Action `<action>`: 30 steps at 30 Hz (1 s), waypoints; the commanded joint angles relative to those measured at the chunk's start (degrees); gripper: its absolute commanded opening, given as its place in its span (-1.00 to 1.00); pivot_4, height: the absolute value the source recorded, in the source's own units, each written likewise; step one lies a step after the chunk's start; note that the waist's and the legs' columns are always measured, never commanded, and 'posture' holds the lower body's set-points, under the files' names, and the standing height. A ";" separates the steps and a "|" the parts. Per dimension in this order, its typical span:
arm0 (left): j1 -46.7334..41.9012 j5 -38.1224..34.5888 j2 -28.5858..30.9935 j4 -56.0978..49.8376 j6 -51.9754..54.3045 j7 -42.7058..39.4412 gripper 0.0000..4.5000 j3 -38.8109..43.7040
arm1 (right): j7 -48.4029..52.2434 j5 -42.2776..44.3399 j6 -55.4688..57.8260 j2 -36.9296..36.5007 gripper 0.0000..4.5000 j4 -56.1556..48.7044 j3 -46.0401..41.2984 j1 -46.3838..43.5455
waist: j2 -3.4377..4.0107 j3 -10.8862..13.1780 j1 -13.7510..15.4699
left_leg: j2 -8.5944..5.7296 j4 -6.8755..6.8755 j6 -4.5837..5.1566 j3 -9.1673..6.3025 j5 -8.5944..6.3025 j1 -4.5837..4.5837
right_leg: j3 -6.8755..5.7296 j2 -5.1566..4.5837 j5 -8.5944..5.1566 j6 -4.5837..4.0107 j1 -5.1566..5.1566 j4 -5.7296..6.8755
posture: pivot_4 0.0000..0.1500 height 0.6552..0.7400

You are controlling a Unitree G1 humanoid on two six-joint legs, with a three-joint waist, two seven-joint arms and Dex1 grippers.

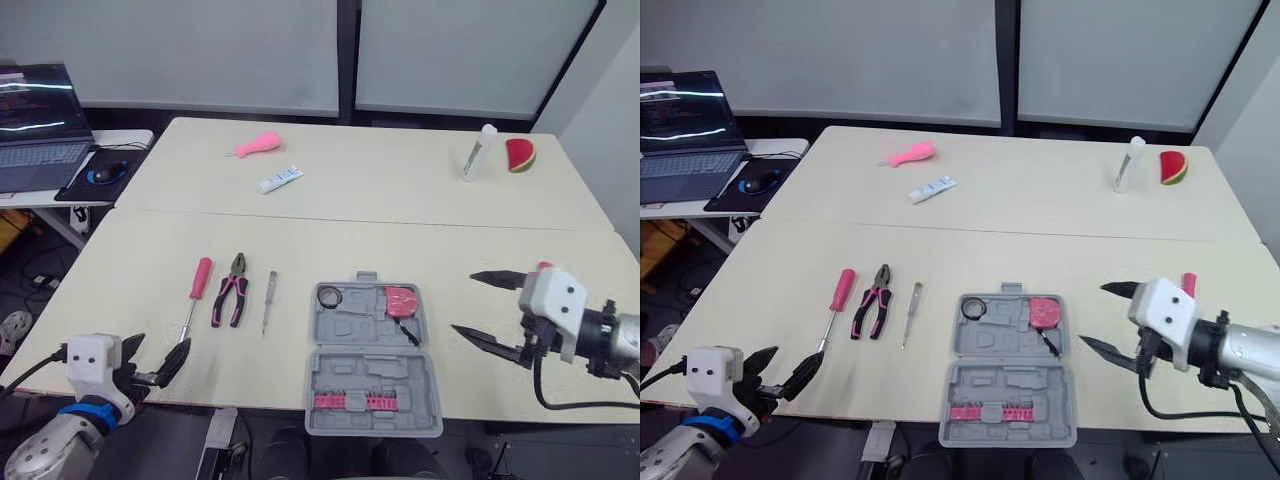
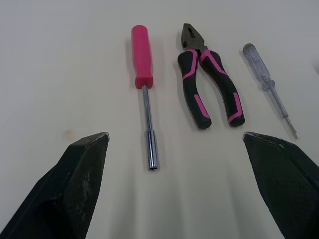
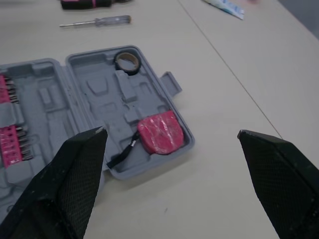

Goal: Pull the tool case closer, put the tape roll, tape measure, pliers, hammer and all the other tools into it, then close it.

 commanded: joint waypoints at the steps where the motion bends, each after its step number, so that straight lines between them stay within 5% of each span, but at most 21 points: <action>1: -3.20 1.54 -0.26 -3.66 2.33 4.59 1.00 -2.05 | -1.66 3.55 6.53 0.10 0.98 -1.99 5.43 -8.15 | -0.04 0.01 0.13 | 0.00 0.00 0.00 -0.02 0.00 -0.02 | -0.01 0.00 0.00 0.00 -0.02 -0.01 | 1.00 1.00; 10: -13.03 3.56 -1.61 -4.78 10.46 11.56 1.00 -9.50 | -1.75 3.22 11.69 3.53 0.98 3.90 15.55 -23.63 | -0.10 0.01 -0.05 | 0.01 0.04 0.00 -0.05 0.00 -0.18 | -0.07 -0.01 0.01 -0.02 -0.14 -0.01 | 1.00 1.00; 14: -18.14 4.93 -3.08 -4.05 13.28 14.80 0.50 -13.07 | -1.83 3.36 12.24 3.90 1.00 3.47 16.76 -24.20 | -0.09 0.02 -0.02 | 0.01 0.06 -0.01 -0.08 0.00 -0.29 | -0.10 -0.01 0.01 -0.02 -0.19 -0.02 | 1.00 1.00; 25: -31.39 8.57 -7.09 4.88 19.74 22.38 0.50 -15.15 | -2.71 4.18 14.18 4.54 1.00 0.98 17.35 -23.70 | -0.10 0.02 -0.12 | 0.00 0.11 -0.05 -0.06 0.03 -0.32 | -0.10 0.00 0.01 -0.03 -0.19 0.00 | 1.00 1.00; 30: -33.83 9.32 -5.98 7.79 20.52 21.41 0.98 -15.84 | -2.82 4.26 14.36 5.14 1.00 0.66 17.87 -24.33 | -0.10 0.02 -0.07 | 0.01 0.11 -0.18 -0.06 0.10 -0.35 | -0.12 0.00 0.02 -0.03 -0.21 0.00 | 1.00 1.00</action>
